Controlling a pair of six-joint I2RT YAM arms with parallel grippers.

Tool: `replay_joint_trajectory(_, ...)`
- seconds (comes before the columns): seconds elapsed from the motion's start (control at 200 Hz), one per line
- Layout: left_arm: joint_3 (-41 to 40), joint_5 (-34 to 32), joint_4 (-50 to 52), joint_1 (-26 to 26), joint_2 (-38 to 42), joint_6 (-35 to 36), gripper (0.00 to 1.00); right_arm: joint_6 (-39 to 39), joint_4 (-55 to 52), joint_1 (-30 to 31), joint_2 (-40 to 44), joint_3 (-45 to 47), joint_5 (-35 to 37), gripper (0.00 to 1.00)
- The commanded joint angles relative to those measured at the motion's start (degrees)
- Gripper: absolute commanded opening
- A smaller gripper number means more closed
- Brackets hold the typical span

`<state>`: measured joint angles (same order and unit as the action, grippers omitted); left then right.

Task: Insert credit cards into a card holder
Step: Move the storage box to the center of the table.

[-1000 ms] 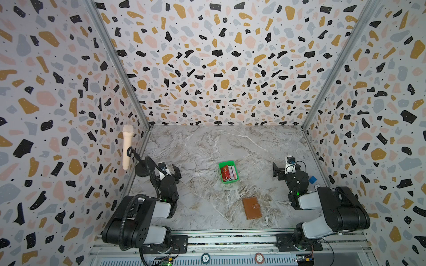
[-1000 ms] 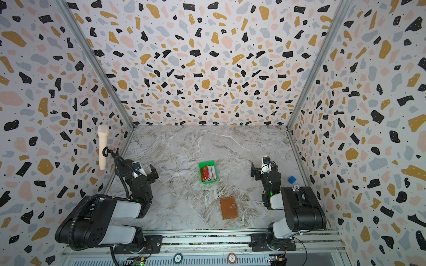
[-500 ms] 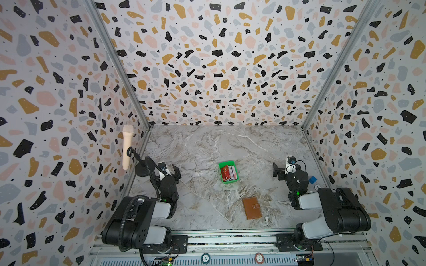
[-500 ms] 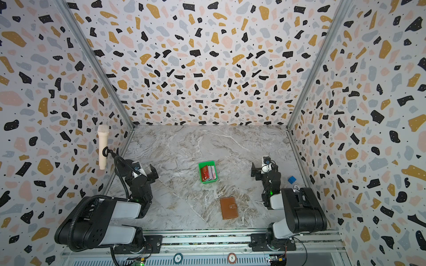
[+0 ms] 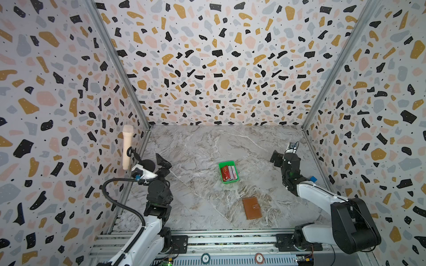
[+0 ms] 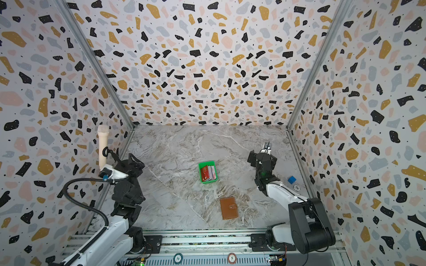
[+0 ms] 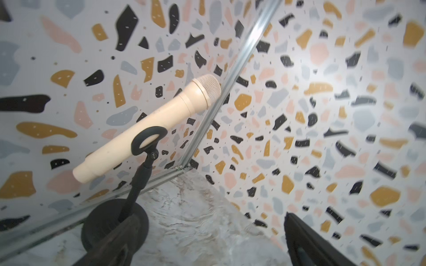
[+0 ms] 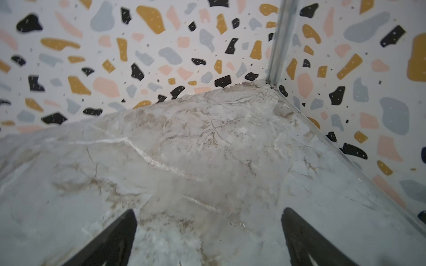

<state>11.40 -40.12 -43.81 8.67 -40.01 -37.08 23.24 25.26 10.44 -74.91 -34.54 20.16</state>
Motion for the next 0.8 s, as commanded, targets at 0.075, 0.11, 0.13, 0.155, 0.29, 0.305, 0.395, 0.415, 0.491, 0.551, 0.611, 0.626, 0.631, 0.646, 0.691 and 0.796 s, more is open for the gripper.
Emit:
replay_joint_trajectory(0.075, -3.8, 7.0, -0.5, -0.3, 5.9, -22.7, 1.0, 14.2, -4.7, -5.3, 2.2, 1.9, -17.3, 0.99)
replay_joint_trajectory(0.11, -2.1, 10.5, 1.5, -0.3, 5.7, -22.6, 1.0, 14.8, -2.8, -5.0, 3.4, 3.2, -18.5, 0.99)
replay_joint_trajectory(0.13, -0.9, 12.8, 3.0, -0.3, 5.4, -22.4, 1.0, 14.7, -1.8, -5.1, 4.0, 3.7, -19.8, 0.99)
replay_joint_trajectory(0.155, 0.4, 16.2, 4.6, -0.3, 4.6, -21.4, 1.0, 14.3, -1.2, -5.1, 4.7, 4.1, -22.2, 0.99)
replay_joint_trajectory(0.29, 4.6, 34.5, 6.0, -0.2, -1.4, -19.2, 1.0, 9.8, -7.4, -2.5, 4.7, -0.1, -30.2, 0.99)
replay_joint_trajectory(0.305, 4.7, 36.1, 6.0, 0.0, -2.0, -19.5, 1.0, 9.4, -8.2, -1.7, 4.7, -0.5, -29.9, 1.0)
replay_joint_trajectory(0.395, 4.3, 42.6, 4.6, 2.4, -4.5, -19.9, 1.0, 6.2, -12.7, 4.2, 5.9, -1.5, -26.5, 1.0)
replay_joint_trajectory(0.415, 4.0, 43.3, 4.7, 3.2, -4.7, -19.7, 1.0, 5.8, -13.7, 5.7, 6.3, -1.4, -25.4, 1.0)
replay_joint_trajectory(0.491, 2.9, 42.8, 5.7, 8.3, -3.9, -17.7, 1.0, 4.8, -16.9, 10.8, 7.4, -0.9, -23.5, 1.0)
replay_joint_trajectory(0.551, 1.9, 41.8, 6.5, 12.4, -3.2, -16.0, 1.0, 5.2, -19.1, 12.7, 7.9, -0.5, -25.4, 0.98)
replay_joint_trajectory(0.611, 1.5, 41.8, 7.7, 15.6, -2.9, -14.6, 0.97, 6.2, -21.3, 13.7, 8.2, 0.0, -27.8, 0.96)
replay_joint_trajectory(0.626, 1.4, 42.0, 8.0, 16.1, -2.9, -14.2, 0.97, 6.7, -21.6, 13.9, 8.2, 0.3, -28.5, 0.96)
replay_joint_trajectory(0.631, 1.4, 42.1, 8.1, 16.4, -2.9, -14.2, 0.97, 6.8, -21.7, 14.0, 8.2, 0.4, -28.7, 0.96)
replay_joint_trajectory(0.646, 1.3, 42.2, 8.3, 17.0, -3.0, -14.0, 0.96, 7.1, -22.0, 14.1, 8.3, 0.6, -29.2, 0.95)
replay_joint_trajectory(0.691, 1.2, 42.8, 9.5, 18.8, -3.6, -12.7, 0.95, 7.5, -22.1, 14.7, 8.8, 1.5, -32.2, 0.94)
replay_joint_trajectory(0.796, 1.3, 44.9, 11.6, 22.2, -7.0, -10.3, 0.89, 7.0, -22.7, 17.4, 9.3, 2.2, -34.5, 0.92)
